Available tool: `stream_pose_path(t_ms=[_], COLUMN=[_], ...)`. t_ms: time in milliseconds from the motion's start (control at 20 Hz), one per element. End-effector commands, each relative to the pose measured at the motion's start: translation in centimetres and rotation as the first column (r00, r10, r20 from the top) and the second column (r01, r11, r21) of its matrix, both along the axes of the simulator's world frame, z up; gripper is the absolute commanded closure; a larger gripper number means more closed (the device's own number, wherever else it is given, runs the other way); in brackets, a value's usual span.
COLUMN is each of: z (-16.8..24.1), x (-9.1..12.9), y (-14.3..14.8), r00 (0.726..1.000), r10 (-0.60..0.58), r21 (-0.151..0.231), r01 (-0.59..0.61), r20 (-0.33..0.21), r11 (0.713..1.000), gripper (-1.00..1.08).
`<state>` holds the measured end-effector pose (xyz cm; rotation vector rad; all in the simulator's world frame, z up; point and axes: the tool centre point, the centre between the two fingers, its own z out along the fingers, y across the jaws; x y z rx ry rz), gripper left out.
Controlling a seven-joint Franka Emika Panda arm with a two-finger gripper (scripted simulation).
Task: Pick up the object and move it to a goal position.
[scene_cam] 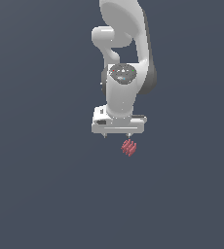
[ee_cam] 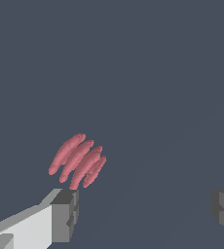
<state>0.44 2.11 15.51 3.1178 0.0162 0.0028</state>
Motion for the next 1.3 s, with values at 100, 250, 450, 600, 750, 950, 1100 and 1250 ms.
stream_pose_path(t_ms=[100, 250, 450, 600, 750, 950, 1100, 1250], z=[-0.6, -1.2, -2.1, -2.9, -3.6, -4.5, -5.1, -5.6], x=[0.0, 0.0, 0.1, 0.0, 0.0, 0.0, -0.1, -0.2], y=[0.7, 1.3, 2.3, 3.0, 3.8, 4.7, 5.3, 5.8], r00=[0.998, 0.993, 0.978, 0.961, 0.938, 0.901, 0.873, 0.848], r10=[-0.062, -0.118, -0.208, -0.278, -0.347, -0.434, -0.488, -0.531], r21=[0.004, 0.007, 0.012, 0.015, 0.017, 0.02, 0.022, 0.023], r01=[0.062, 0.118, 0.208, 0.278, 0.347, 0.434, 0.488, 0.531], r20=[0.001, 0.001, 0.001, 0.001, 0.001, 0.0, -0.001, -0.001], r11=[0.998, 0.993, 0.978, 0.96, 0.938, 0.901, 0.873, 0.847], gripper=[-0.92, -0.92, -0.92, -0.92, -0.92, -0.92, -0.92, -0.92])
